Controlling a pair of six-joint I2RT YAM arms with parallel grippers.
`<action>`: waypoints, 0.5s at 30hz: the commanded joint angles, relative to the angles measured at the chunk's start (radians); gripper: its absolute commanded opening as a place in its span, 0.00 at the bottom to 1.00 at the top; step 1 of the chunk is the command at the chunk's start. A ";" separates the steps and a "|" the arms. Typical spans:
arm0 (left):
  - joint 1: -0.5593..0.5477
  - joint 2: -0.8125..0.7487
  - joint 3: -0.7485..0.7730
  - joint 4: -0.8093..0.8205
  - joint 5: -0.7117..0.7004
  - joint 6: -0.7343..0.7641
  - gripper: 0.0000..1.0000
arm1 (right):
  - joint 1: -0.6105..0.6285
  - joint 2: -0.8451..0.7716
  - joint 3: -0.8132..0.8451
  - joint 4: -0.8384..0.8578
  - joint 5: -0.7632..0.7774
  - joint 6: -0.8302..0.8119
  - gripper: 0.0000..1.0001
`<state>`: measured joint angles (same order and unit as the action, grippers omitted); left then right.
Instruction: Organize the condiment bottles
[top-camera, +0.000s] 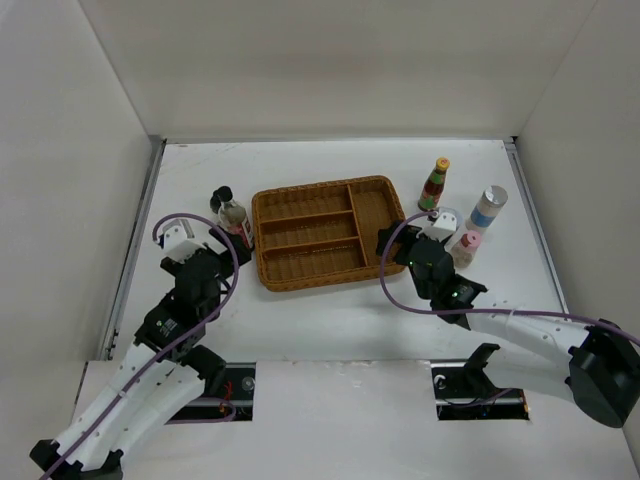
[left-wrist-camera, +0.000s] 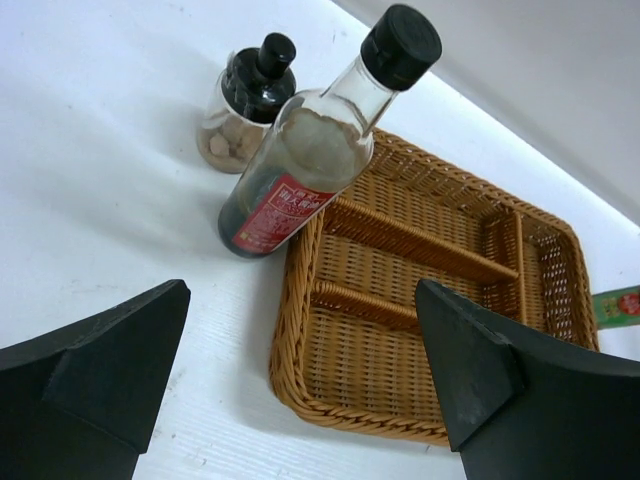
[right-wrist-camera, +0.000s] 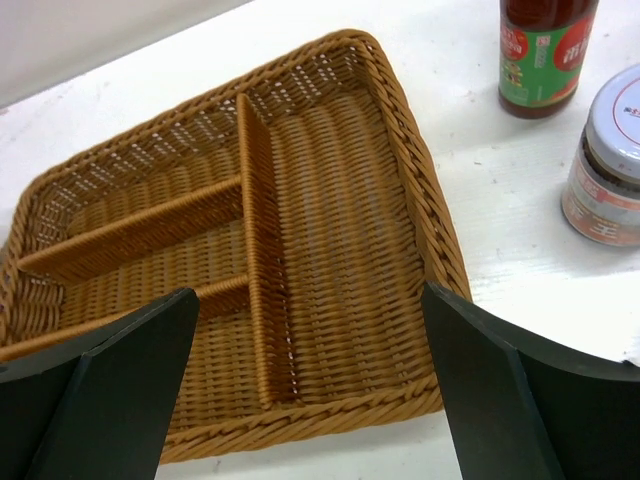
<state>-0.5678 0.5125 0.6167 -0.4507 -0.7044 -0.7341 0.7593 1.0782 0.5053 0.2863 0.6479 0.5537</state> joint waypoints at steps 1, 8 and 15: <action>-0.011 0.015 0.040 -0.020 -0.017 0.005 1.00 | 0.004 -0.006 0.006 0.077 -0.005 0.008 1.00; 0.023 0.087 0.107 0.047 -0.027 0.119 1.00 | 0.007 0.006 0.015 0.067 -0.002 -0.011 1.00; 0.018 0.135 0.185 0.214 -0.064 0.275 1.00 | 0.018 -0.046 -0.059 0.201 -0.037 -0.049 1.00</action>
<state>-0.5518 0.6277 0.7296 -0.3706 -0.7361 -0.5625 0.7643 1.0599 0.4751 0.3592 0.6403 0.5270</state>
